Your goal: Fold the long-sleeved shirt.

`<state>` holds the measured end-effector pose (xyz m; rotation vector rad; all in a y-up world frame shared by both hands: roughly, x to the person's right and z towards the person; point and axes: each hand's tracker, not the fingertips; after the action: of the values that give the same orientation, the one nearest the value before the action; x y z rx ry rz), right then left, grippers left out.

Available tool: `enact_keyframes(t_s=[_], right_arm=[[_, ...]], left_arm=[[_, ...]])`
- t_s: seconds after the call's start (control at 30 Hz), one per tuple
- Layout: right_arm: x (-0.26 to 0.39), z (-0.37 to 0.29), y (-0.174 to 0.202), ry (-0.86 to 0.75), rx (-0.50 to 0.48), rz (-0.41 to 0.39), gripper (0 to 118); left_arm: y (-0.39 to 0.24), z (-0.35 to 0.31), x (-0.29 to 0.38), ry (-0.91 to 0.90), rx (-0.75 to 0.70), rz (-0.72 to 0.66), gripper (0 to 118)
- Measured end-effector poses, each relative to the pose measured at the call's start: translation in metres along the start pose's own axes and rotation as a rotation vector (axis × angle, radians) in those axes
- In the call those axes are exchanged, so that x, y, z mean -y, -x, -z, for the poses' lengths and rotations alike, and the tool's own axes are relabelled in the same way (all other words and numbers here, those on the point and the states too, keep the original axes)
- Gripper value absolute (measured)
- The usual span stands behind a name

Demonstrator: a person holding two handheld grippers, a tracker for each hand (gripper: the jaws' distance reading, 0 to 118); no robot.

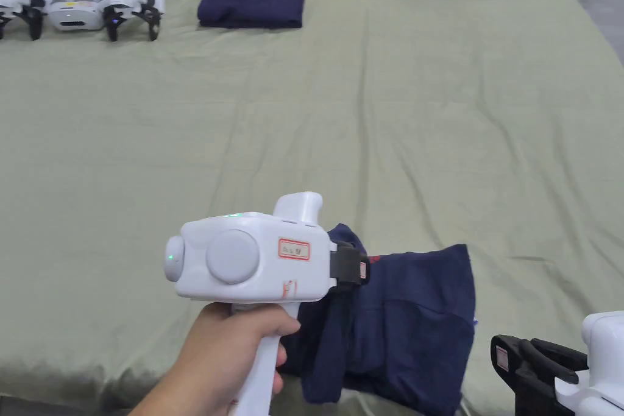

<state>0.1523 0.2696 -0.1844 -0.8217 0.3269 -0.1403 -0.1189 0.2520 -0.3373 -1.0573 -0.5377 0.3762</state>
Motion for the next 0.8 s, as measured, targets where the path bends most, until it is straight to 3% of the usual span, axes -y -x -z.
enact_keyframes(t_s=[0.33, 0.57, 0.63, 0.7, 0.77, 0.8], right_arm=[[0.011, -0.024, -0.028, -0.02, 0.064, 0.06, 2], [0.014, -0.026, -0.033, -0.02, 0.082, 0.09, 1], [0.015, -0.027, -0.034, -0.021, 0.084, 0.088, 2], [0.015, -0.028, -0.032, -0.022, 0.08, 0.081, 1], [0.013, -0.027, -0.03, -0.023, 0.076, 0.077, 2], [0.012, -0.026, -0.028, -0.023, 0.071, 0.073, 2]], left_arm=[[-0.062, 0.083, -0.005, 0.075, 0.043, 0.003, 5], [-0.048, 0.148, 0.006, 0.174, 0.03, -0.099, 6], [-0.045, 0.136, 0.006, 0.127, 0.053, -0.11, 10], [-0.045, 0.107, 0.002, 0.058, 0.111, -0.119, 39], [-0.039, 0.075, 0.001, -0.001, 0.13, -0.09, 84], [-0.035, 0.057, 0.001, -0.052, 0.118, -0.067, 98]])
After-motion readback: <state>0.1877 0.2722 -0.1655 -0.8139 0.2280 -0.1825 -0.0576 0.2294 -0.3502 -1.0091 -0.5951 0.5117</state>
